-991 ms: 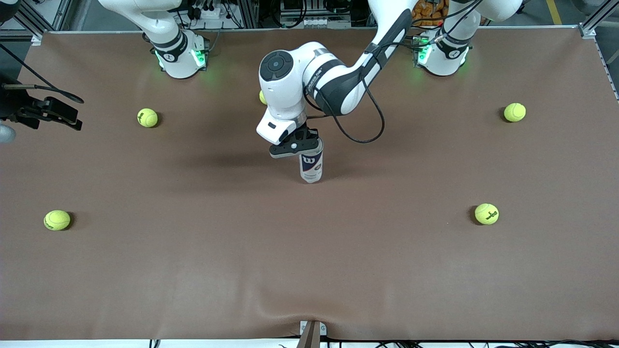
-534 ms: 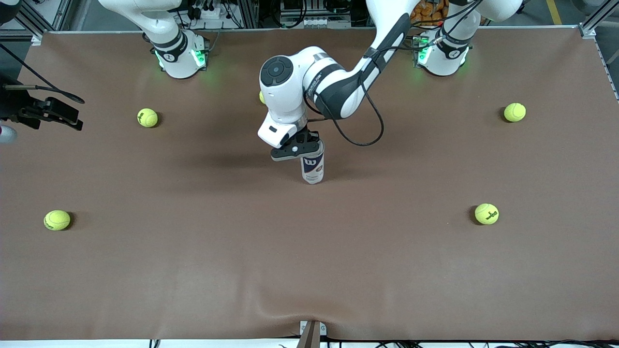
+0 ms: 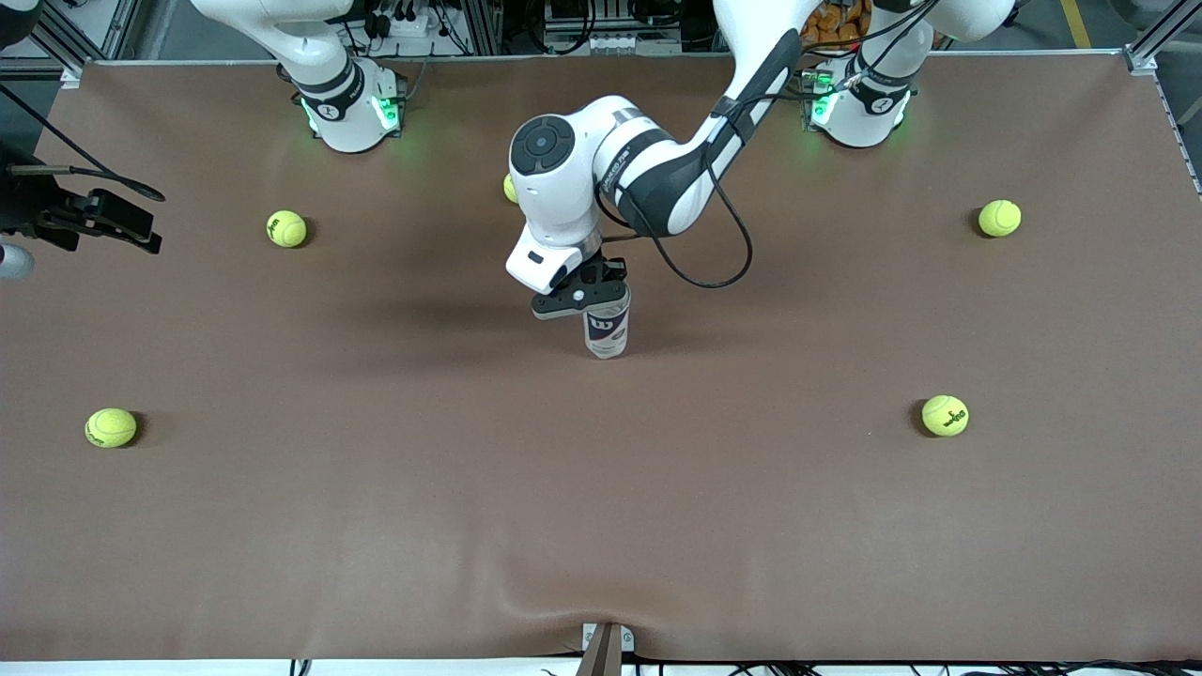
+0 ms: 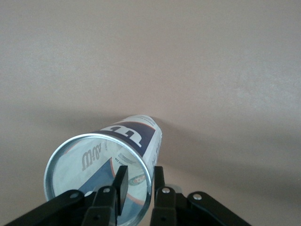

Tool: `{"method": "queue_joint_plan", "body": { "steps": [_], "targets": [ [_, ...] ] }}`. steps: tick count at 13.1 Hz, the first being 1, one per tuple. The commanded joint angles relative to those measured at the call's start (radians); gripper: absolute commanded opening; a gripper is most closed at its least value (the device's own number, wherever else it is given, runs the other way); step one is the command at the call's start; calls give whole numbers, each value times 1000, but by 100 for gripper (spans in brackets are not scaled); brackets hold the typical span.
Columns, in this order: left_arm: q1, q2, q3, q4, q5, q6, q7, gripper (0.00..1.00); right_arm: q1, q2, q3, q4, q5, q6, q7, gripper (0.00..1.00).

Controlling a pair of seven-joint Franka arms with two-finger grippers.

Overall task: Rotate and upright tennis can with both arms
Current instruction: 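Lower the upright can onto the table with the left gripper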

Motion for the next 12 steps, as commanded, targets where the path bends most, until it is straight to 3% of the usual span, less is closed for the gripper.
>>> {"method": "queue_joint_plan", "body": {
  "steps": [1,7,8,9,10,12],
  "targets": [
    [3,9,0,27,22,6,2,30,7,-3,0,-4,-10,5,20,100],
    [6,4,-5,25,20,69,2,51,7,-3,0,-4,-10,5,20,100],
    [5,4,-5,25,22,69,1,75,7,-3,0,-4,-10,5,20,100],
    [3,4,-5,24,22,69,-1,84,7,-3,0,-4,-10,5,20,100],
    [3,1,-5,25,22,68,0,100,7,-3,0,-4,-10,5,20,100],
    [5,-19,-5,24,22,56,14,100,7,-3,0,-4,-10,5,20,100]
  ]
}}
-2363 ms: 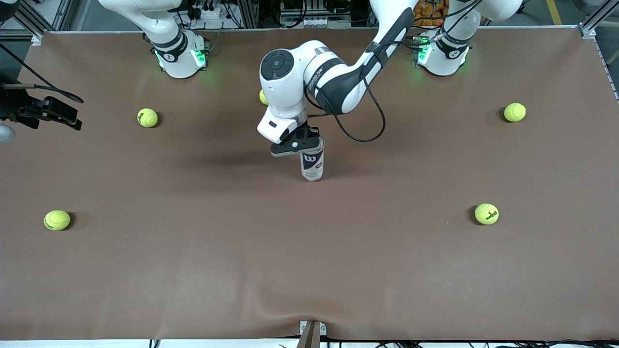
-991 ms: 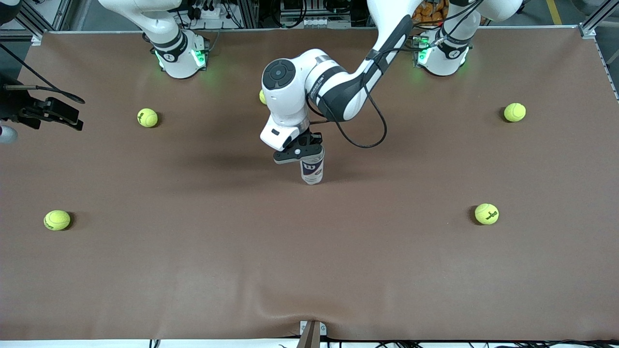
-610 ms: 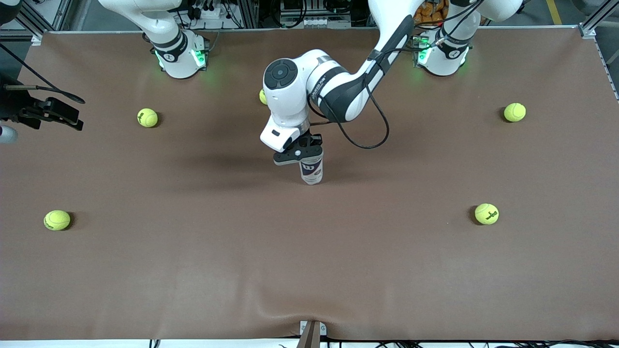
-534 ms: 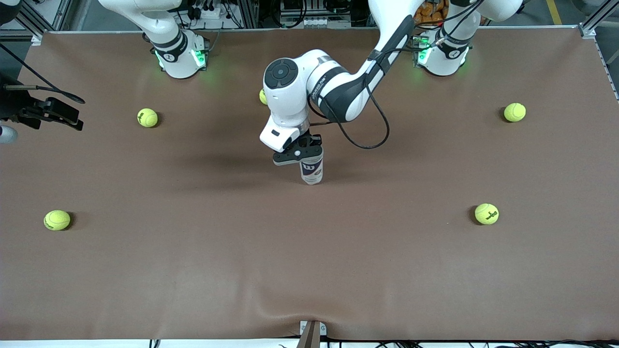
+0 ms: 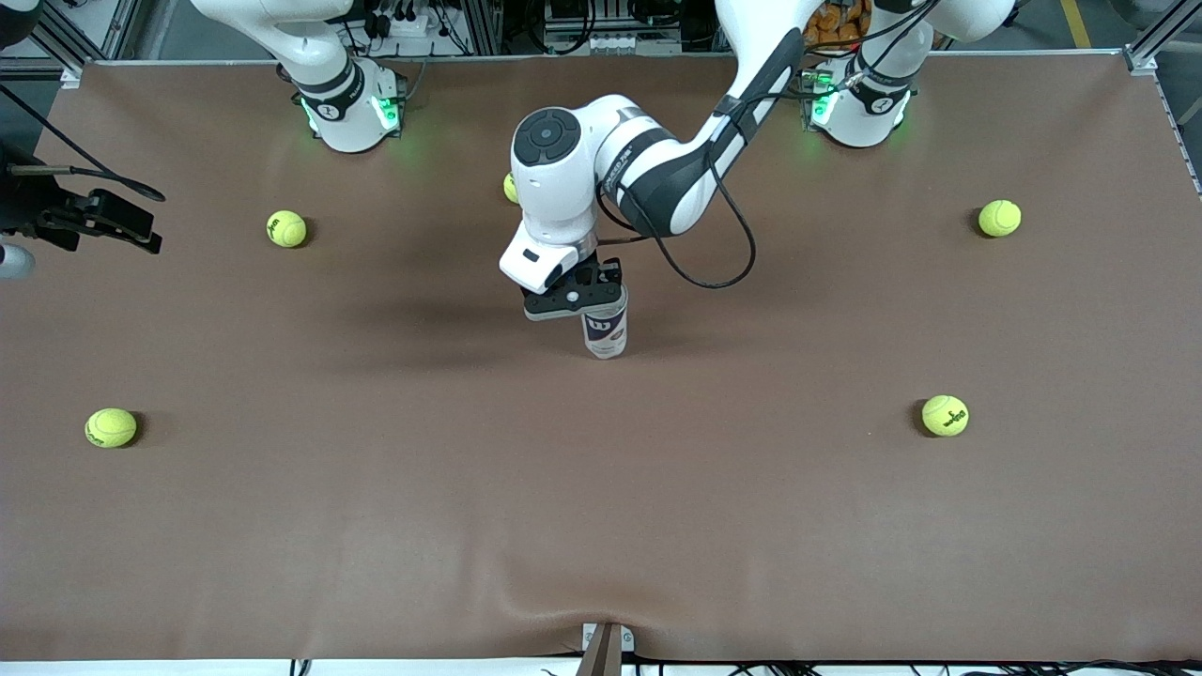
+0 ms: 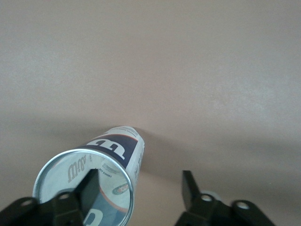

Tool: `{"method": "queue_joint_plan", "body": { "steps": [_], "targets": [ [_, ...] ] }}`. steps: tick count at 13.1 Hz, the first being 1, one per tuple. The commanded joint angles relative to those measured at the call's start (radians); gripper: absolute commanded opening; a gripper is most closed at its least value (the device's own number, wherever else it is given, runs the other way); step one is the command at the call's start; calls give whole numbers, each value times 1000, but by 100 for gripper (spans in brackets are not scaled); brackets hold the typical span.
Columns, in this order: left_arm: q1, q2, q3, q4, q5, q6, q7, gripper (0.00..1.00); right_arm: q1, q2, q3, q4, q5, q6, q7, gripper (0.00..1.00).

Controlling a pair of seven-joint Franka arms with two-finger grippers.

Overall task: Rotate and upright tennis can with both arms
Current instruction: 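Lower the upright can onto the table with the left gripper, then open the left gripper, lift off the can and retract the left arm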

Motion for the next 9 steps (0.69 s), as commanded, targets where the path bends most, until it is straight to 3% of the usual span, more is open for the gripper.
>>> {"method": "queue_joint_plan", "body": {
  "steps": [1,9],
  "targets": [
    [3,-31,-4,8,20,-22,10,100,7,-3,0,-4,-10,5,20,100],
    [83,-223,21,9,26,-183,36,100,7,-3,0,-10,-10,8,20,100]
  ]
}}
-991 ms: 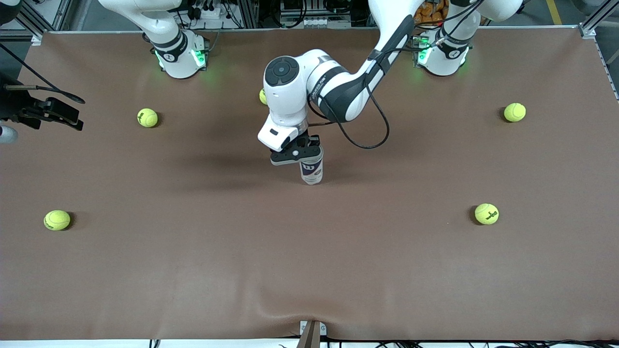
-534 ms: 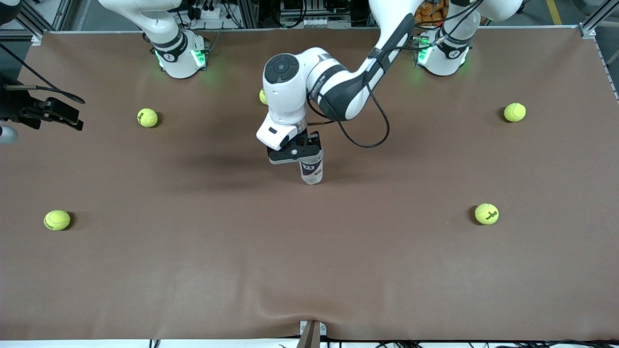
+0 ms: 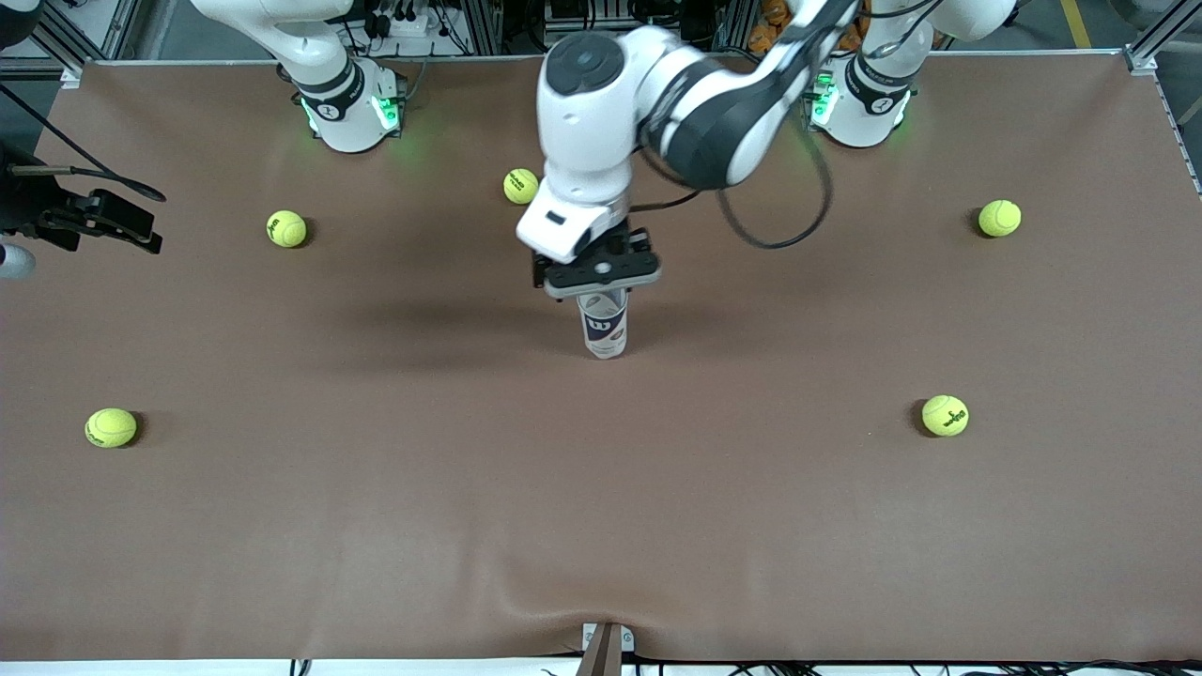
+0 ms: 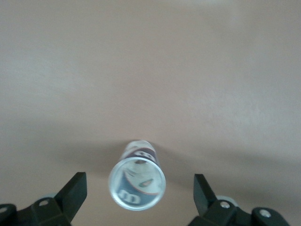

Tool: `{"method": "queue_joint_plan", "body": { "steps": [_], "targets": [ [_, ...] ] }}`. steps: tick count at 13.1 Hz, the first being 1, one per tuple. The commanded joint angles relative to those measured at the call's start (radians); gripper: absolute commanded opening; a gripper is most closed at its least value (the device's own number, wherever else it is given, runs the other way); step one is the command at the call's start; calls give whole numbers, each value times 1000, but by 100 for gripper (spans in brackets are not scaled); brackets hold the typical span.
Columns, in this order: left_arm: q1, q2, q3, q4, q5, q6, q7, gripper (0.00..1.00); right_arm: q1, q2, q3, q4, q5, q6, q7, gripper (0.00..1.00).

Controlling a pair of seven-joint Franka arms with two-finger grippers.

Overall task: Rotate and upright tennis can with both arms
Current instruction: 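Open the left gripper, lift off the can and retract the left arm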

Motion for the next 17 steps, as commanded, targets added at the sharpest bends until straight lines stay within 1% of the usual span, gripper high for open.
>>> {"method": "queue_joint_plan", "body": {
  "steps": [1,5,7,9,10,12,14,15,17],
  "targets": [
    [50,-80,6,-18,28,-52,25,100,7,-4,0,-12,-10,7,20,100],
    [167,-183,8,-25,30,-166,139,100,5,-7,0,-18,-10,24,20,100],
    [198,-235,11,-25,30,-229,174,100,5,-9,0,-20,-10,24,19,100],
    [273,-277,6,-28,28,-300,205,100,5,-9,0,-20,-8,24,20,100],
    [322,-297,5,-32,28,-324,283,100,5,-9,0,-20,-7,23,20,100],
    [400,-323,8,-32,28,-334,479,100,4,-12,0,-20,-6,18,20,100],
    [526,-325,3,-38,16,-390,638,100,5,-12,0,-20,-6,17,20,100],
    [572,-328,-1,-38,15,-397,715,100,5,-13,0,-20,-6,14,20,100],
    [616,-354,5,-37,15,-397,801,100,4,-13,0,-18,-6,12,20,100]
  ]
}}
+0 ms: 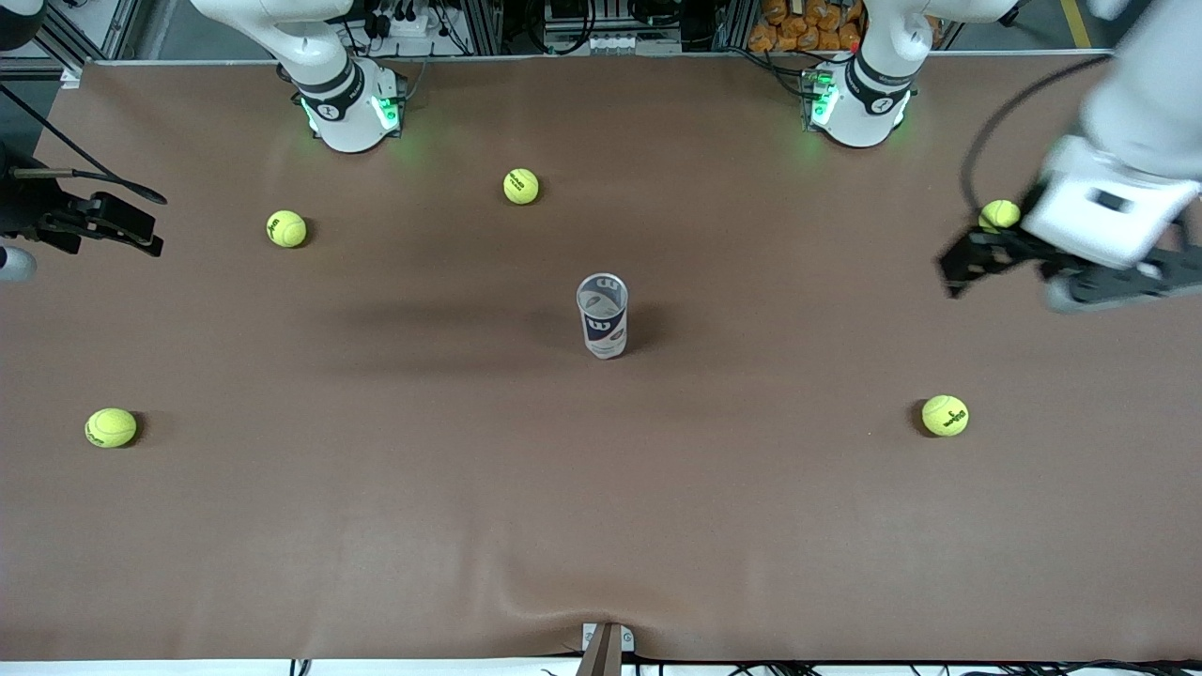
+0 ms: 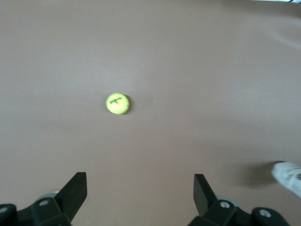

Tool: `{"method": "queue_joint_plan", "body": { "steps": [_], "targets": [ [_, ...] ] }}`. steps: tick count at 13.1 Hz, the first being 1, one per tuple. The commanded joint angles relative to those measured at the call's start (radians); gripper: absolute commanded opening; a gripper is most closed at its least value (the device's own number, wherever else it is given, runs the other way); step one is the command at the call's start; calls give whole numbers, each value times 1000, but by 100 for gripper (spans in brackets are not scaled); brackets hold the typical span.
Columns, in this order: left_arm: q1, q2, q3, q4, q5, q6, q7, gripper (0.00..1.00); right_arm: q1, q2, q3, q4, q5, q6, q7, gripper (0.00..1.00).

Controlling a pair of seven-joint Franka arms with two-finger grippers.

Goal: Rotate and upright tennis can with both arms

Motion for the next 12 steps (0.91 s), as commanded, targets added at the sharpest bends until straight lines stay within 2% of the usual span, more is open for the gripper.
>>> {"method": "queue_joint_plan", "body": {
  "steps": [1,4,10,11,12],
  "targets": [
    [60,-44,-15,-23,-2,-12,81,100,4,-15,0,-12,-6,1,20,100],
    [78,-30,-14,-28,-8,-12,175,100,7,-14,0,-12,-6,10,20,100],
    [126,-36,-21,-60,-57,-16,183,100,0,-14,0,-12,-6,2,19,100],
    [168,-40,-26,-81,-95,-16,184,100,0,-14,0,-12,-6,2,19,100],
    [243,-40,-73,-84,-141,-15,195,100,0,-14,0,-12,-6,2,19,100]
  ]
}}
